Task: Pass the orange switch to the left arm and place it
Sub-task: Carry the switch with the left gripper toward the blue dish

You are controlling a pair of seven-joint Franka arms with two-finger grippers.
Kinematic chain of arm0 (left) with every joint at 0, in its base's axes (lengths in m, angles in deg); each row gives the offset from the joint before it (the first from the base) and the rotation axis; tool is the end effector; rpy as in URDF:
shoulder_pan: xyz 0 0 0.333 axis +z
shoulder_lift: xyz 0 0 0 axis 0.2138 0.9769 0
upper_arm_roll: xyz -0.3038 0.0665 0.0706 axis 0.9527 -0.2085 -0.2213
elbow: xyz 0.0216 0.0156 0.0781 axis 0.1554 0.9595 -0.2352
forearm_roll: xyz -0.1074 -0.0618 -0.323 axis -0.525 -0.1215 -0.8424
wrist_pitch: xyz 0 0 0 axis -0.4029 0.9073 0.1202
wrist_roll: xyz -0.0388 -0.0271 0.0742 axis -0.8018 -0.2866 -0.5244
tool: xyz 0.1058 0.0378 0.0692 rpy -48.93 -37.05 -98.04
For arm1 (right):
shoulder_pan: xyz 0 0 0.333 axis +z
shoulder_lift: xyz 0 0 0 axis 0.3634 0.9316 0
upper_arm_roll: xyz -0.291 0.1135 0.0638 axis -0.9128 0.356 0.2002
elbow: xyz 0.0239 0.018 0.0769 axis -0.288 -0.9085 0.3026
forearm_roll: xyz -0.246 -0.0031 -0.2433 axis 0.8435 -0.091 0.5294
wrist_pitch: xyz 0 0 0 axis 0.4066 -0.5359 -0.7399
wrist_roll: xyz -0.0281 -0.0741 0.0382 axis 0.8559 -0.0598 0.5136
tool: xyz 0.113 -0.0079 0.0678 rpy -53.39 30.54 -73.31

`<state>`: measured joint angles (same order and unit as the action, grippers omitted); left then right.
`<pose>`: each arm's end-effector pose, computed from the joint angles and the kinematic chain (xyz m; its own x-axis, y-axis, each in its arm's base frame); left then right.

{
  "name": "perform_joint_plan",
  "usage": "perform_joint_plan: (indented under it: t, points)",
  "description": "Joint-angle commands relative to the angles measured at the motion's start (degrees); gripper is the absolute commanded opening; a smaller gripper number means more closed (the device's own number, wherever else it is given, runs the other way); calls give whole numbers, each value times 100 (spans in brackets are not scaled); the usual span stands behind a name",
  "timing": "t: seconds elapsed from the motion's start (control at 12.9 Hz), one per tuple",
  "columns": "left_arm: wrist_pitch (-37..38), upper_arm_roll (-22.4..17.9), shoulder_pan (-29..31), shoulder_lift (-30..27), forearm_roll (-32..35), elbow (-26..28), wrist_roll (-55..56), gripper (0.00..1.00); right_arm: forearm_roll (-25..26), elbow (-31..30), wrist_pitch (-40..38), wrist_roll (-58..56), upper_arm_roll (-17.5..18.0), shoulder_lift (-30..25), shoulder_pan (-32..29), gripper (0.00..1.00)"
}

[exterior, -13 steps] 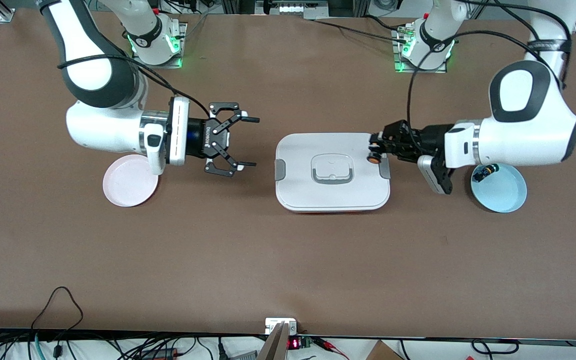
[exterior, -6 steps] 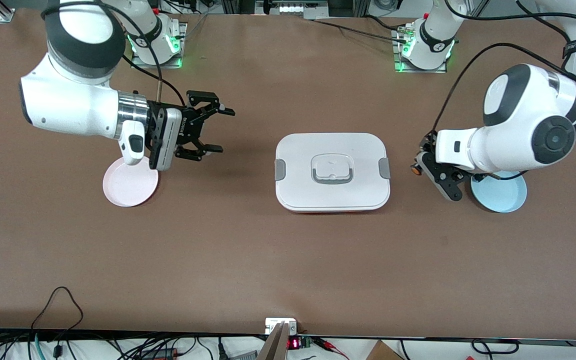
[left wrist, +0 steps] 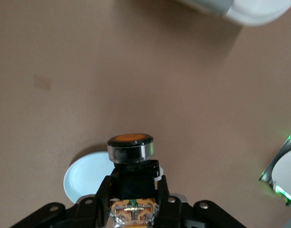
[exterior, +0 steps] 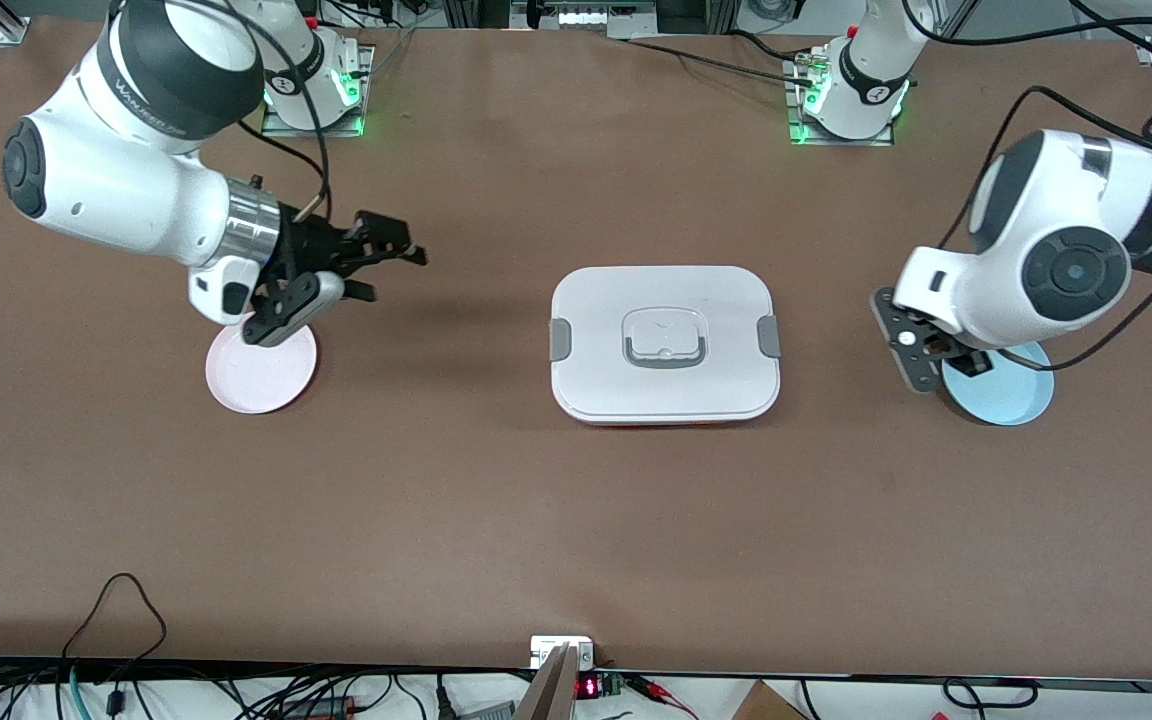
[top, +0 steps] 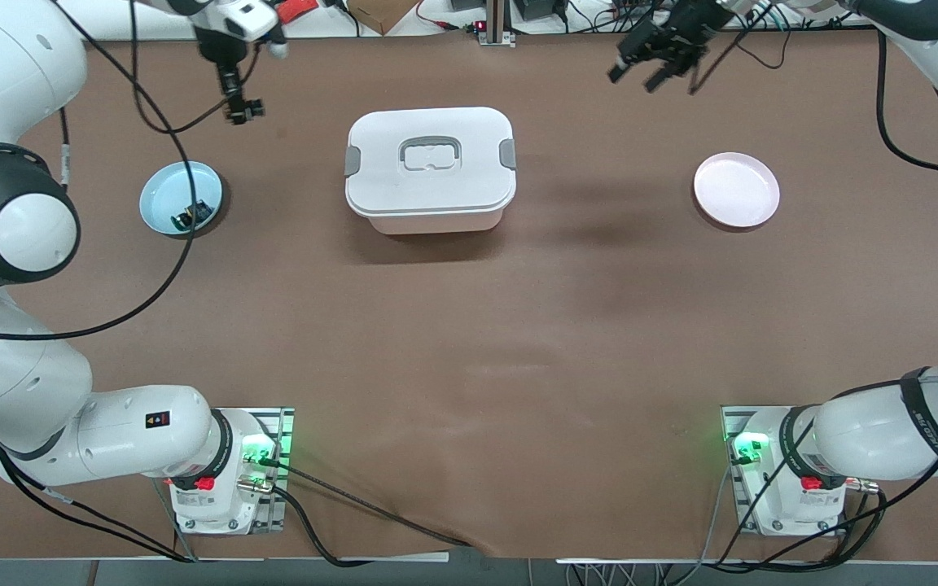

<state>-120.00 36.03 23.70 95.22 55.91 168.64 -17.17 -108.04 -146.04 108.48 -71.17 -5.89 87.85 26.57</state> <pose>0.5572 -0.0485 0.4114 0.3206 -0.8939 -0.3133 -0.9102 -0.3822 0.1592 0.5241 0.2045 0.4760 0.9687 0.2433 -0.0495 0.1949 -0.8687 -0.4554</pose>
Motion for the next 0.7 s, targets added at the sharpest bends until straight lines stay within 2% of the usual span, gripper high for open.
perform_joint_plan:
  t: [0.0,0.08,0.23,0.31,0.47,0.62]
  points:
    - [-477,60,375,-139,404,627,-259,20,1406,86,-701,968,-120,-130,-51,100]
    - [-731,51,541,-130,422,829,-424,21,2108,164,-1008,1032,-198,-201,-51,100]
    - [-1843,60,1111,-78,780,1382,-863,21,3200,296,-1257,936,-400,-341,-78,100]
    - [-2293,60,1358,1,835,1550,-1135,20,3353,384,-1257,849,-610,-325,-87,100]
    - [-2858,51,1711,290,879,1622,-2169,21,3302,499,-1100,751,-1242,-360,1,100]
    - [-3280,42,2062,572,1046,1622,-2570,21,3293,587,-967,769,-1752,-412,438,100]
